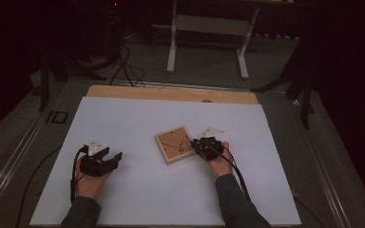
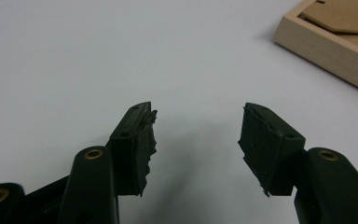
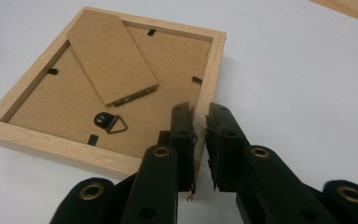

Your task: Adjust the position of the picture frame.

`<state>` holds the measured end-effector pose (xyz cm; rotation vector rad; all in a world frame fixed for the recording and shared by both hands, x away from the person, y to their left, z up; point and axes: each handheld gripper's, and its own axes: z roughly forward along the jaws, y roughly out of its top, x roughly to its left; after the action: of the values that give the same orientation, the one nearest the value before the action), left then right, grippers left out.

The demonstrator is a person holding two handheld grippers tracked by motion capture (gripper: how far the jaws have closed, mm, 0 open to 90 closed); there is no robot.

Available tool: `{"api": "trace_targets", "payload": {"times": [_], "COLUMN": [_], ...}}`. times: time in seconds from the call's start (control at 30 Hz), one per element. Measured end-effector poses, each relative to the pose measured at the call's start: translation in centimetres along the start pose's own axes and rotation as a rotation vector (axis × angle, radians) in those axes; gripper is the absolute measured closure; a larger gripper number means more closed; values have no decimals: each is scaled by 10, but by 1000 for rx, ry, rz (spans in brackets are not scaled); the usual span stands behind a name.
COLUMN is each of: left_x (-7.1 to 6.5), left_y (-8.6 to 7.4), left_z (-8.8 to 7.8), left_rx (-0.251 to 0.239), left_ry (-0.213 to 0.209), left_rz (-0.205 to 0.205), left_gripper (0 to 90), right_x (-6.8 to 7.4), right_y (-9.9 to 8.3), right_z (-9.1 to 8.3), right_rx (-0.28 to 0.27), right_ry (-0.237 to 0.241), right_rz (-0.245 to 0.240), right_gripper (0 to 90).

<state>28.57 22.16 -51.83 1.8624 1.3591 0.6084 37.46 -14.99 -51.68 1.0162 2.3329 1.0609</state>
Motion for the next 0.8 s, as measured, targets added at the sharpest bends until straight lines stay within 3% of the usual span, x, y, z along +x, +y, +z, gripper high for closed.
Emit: {"api": "trace_targets", "payload": {"times": [0.8], "left_x": [-1], "left_y": [0], "left_z": [2], "left_rx": [6], "left_ry": [-6], "left_rz": [4], "left_gripper": [447], "right_x": [21], "right_y": [-1], "right_z": [-2], "right_rx": [-10], "right_ry": [77], "right_rz": [-98], "right_gripper": [810]}}
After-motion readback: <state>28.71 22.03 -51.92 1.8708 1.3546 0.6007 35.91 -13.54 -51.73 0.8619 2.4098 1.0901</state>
